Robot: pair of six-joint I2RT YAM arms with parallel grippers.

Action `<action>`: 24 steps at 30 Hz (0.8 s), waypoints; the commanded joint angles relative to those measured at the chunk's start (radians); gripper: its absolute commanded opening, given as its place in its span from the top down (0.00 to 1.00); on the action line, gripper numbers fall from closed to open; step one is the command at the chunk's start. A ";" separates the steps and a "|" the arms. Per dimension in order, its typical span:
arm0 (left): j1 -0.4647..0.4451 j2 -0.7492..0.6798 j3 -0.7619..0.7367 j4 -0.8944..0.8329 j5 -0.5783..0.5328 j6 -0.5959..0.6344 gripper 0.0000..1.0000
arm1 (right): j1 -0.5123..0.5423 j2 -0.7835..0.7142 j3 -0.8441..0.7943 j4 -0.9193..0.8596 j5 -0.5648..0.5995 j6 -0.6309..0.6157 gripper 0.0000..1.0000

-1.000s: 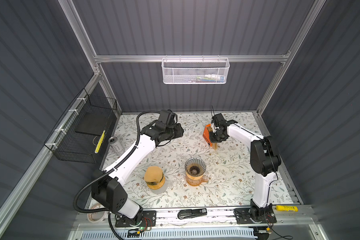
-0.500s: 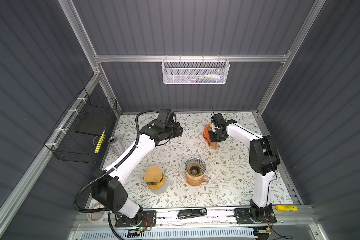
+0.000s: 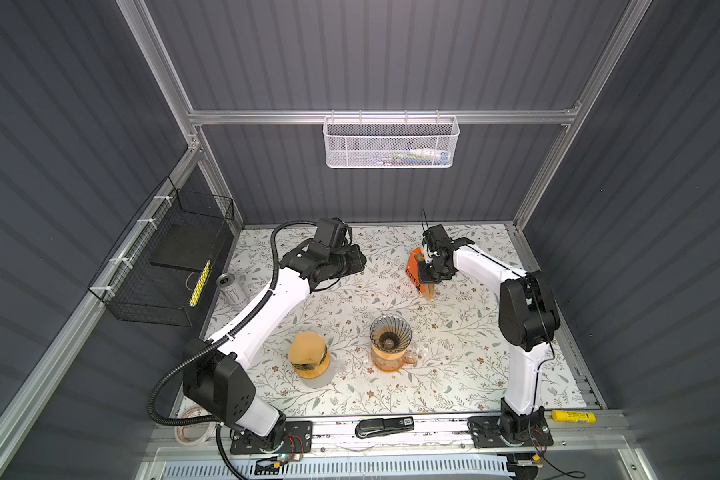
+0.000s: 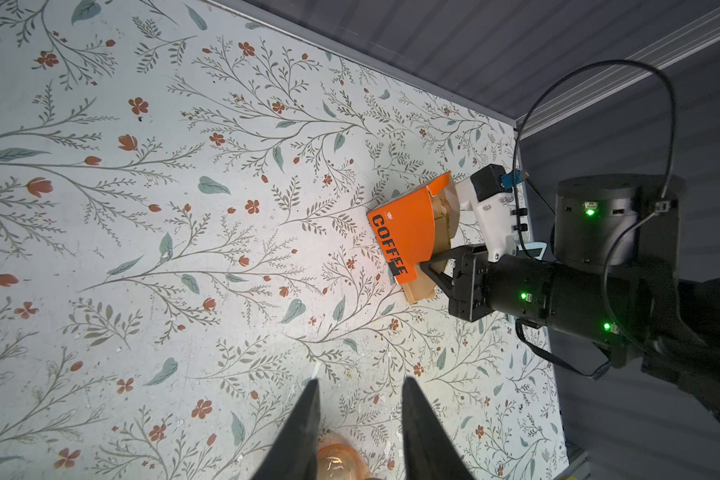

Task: Place the coffee filter in the dripper
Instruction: 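Pull one tan paper filter out of the box with the right gripper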

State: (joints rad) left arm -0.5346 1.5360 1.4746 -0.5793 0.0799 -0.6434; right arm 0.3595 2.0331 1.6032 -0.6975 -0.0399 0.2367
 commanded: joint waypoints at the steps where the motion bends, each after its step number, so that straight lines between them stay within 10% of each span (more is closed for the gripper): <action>1: 0.007 -0.014 -0.012 0.022 0.011 0.014 0.66 | -0.001 -0.055 0.016 -0.051 -0.011 0.015 1.00; 24: 0.007 -0.072 -0.046 0.022 0.028 0.019 0.66 | 0.046 -0.336 -0.180 -0.114 0.015 0.065 1.00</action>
State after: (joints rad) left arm -0.5346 1.4979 1.4445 -0.5591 0.0986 -0.6395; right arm 0.3969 1.7382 1.4372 -0.7746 -0.0441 0.2901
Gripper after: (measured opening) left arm 0.339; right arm 0.048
